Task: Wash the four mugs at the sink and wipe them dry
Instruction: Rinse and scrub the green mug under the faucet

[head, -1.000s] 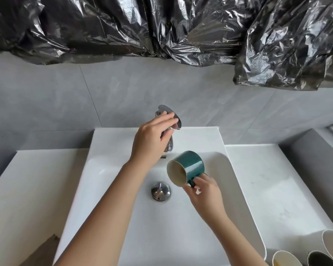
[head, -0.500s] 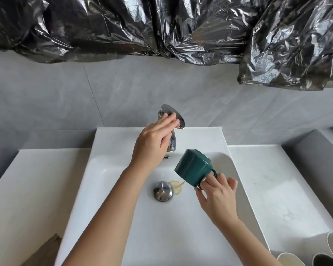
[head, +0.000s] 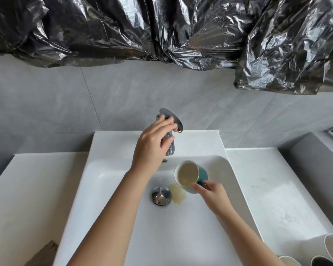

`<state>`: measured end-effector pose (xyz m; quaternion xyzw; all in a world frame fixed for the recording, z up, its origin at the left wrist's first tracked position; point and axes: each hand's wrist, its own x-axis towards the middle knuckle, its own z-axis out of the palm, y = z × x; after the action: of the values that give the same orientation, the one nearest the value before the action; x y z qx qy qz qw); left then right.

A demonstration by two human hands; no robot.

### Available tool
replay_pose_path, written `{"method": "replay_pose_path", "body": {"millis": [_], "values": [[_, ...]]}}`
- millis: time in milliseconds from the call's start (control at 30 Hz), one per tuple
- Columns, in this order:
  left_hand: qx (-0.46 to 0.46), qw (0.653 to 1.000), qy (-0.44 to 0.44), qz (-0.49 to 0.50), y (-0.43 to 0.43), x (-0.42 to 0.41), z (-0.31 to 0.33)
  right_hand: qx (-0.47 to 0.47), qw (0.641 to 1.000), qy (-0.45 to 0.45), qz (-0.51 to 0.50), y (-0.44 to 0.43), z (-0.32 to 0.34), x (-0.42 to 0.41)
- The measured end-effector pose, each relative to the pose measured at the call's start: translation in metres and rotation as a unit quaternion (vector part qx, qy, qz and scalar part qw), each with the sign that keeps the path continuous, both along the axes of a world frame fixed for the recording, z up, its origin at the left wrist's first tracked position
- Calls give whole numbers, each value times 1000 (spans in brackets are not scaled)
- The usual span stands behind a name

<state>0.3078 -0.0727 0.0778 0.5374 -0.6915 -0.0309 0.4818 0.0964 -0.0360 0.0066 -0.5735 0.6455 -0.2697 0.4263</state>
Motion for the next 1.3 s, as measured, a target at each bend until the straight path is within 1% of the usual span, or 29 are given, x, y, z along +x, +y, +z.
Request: {"method": "replay_pose_path", "body": {"millis": [100, 200, 300, 367, 433, 500, 600, 700, 767, 800, 833, 867, 900, 933, 967, 1000, 1067, 1133, 1167, 1200, 1300], "values": [[5, 1000, 9, 7, -10, -3, 3, 60, 994, -90, -5, 1, -1, 8], [-34, 997, -32, 62, -22, -2, 2, 86, 989, -119, 11, 0, 1, 17], [-84, 989, -78, 90, -29, 1, -2, 78, 989, -123, 31, -2, 3, 24], [-87, 989, -70, 96, -33, 0, -1, 69, 989, -124, 38, -3, 3, 28], [-79, 991, -41, 99, -36, 0, 3, 70, 989, -121, 47, -5, 4, 31], [-67, 992, -18, 102, -39, 3, 7, 78, 988, -119, 59, -6, 3, 33], [-38, 995, -7, 89, -38, 4, 15, 87, 984, -136, 73, -6, 1, 37], [-14, 997, 32, 63, -21, 2, 25, 78, 981, -154, 83, -3, 4, 39], [-26, 995, 57, 77, 7, 6, 22, 66, 980, -164, 91, -2, 4, 36], [-46, 994, 50, 88, 26, 9, 16, 61, 980, -162, 97, -3, 5, 34], [-61, 994, 20, 84, 46, 13, 6, 56, 980, -158, 103, -3, 5, 32], [-59, 996, -27, 54, 63, 16, -7, 49, 981, -152, 109, -4, 4, 31], [-35, 996, -82, 4, 75, 20, -21, 38, 982, -144, 115, -5, 3, 30], [11, 988, -144, -50, 79, 25, -36, 25, 983, -133, 124, -6, 2, 29], [68, 971, -207, -93, 78, 28, -50, 10, 984, -118, 133, -8, 1, 29], [128, 947, -269, -118, 73, 29, -60, -8, 985, -95, 143, -9, 0, 30], [213, 893, -377, -119, 59, 22, -68, -38, 985, -53, 160, -9, -2, 33], [282, 846, -445, -87, 43, 6, -70, -59, 984, -44, 164, -8, -5, 38], [323, 826, -457, -71, 38, -3, -68, -66, 983, -44, 165, -8, -7, 41], [357, 815, -454, -57, 35, -11, -65, -74, 982, -44, 166, -9, -9, 42], [430, 831, -348, -60, 40, -21, -69, -86, 981, -34, 169, -15, -17, 38]]}}
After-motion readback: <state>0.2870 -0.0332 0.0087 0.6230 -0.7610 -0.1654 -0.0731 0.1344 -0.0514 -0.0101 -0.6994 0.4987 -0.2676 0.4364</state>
